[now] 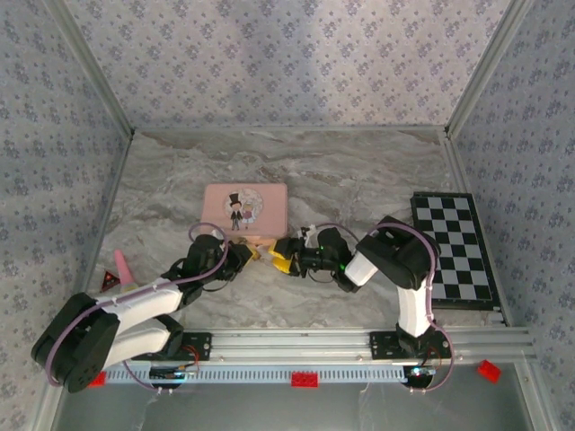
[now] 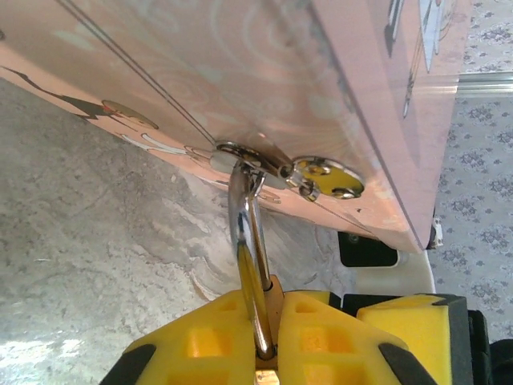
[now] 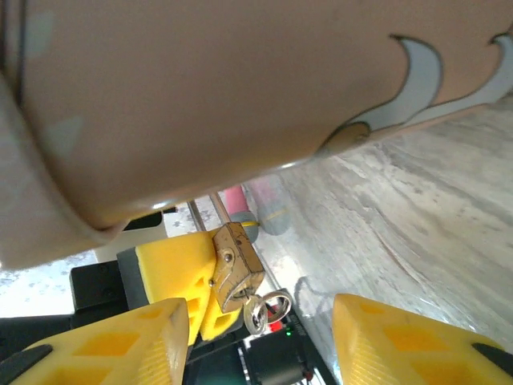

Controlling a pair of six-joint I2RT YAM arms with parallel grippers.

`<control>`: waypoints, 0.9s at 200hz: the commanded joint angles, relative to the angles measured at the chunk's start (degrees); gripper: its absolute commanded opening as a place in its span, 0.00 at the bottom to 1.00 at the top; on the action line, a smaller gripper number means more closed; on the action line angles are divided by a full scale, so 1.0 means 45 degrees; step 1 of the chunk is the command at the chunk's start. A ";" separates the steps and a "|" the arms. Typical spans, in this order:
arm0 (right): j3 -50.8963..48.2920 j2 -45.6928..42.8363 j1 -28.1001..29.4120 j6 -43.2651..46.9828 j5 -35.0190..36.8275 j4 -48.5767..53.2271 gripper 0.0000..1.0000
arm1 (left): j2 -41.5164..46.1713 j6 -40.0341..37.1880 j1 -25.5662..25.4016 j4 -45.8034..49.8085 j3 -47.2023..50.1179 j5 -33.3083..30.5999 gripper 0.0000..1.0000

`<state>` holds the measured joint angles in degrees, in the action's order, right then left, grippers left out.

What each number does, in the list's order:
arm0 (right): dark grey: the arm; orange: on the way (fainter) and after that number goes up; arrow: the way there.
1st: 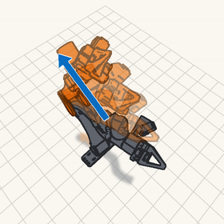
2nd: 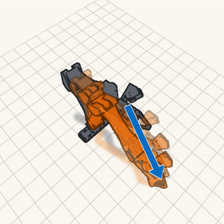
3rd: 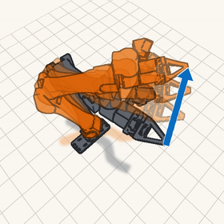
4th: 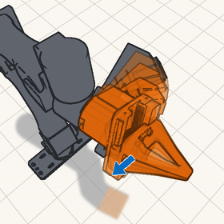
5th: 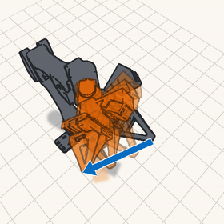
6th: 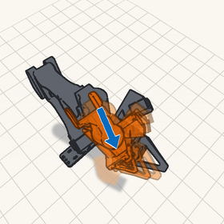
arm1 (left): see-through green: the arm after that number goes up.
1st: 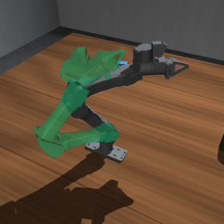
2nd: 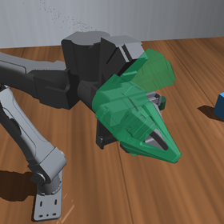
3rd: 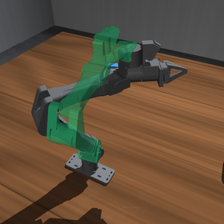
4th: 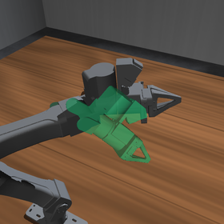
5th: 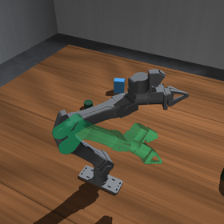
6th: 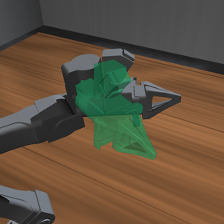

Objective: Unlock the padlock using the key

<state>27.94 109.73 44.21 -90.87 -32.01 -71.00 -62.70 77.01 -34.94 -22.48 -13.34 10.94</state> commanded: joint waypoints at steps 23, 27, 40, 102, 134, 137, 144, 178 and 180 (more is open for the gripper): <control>0.0052 -0.1835 -0.0010 0.3246 0.0620 0.4377 0.53 | 0.0529 -0.0007 0.0154 -0.0166 -0.0420 -0.0419 0.00; 0.0100 -0.2148 0.0010 0.3692 0.0749 0.5022 0.53 | 0.0552 0.0028 0.0164 -0.0113 -0.0414 -0.0419 0.00; 0.0437 -0.3057 0.0187 0.5351 0.1371 0.7399 0.53 | 0.0648 0.0073 0.0189 0.0140 -0.0433 -0.0419 0.00; 0.2473 -0.5900 0.2212 1.3094 0.6770 1.4446 0.48 | 0.0866 -0.0079 0.0335 0.1204 -0.0687 -0.0400 0.00; 0.2342 -0.6480 0.3314 1.5959 0.8695 1.3756 0.48 | 0.0788 -0.0122 0.0359 0.1415 -0.0746 -0.0329 0.00; 0.2303 -0.6529 0.3406 1.6136 0.8854 1.3648 0.48 | 0.0788 -0.0110 0.0361 0.1421 -0.0746 -0.0320 0.00; 0.2160 -0.6689 0.3591 1.6654 0.9209 1.3279 0.49 | 0.0788 -0.0100 0.0370 0.1478 -0.0765 -0.0314 0.00; 0.0961 -0.7160 0.4174 1.9418 1.0294 1.1035 0.50 | 0.0881 -0.0044 0.0384 0.1597 -0.0780 -0.0226 0.00; 0.0915 -0.7144 0.4203 1.9580 1.0359 1.0940 0.50 | 0.0884 -0.0044 0.0382 0.1612 -0.0783 -0.0225 0.00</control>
<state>35.05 79.02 61.98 -16.45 7.38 -15.40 -59.92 77.38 -33.93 -15.68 -14.52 10.74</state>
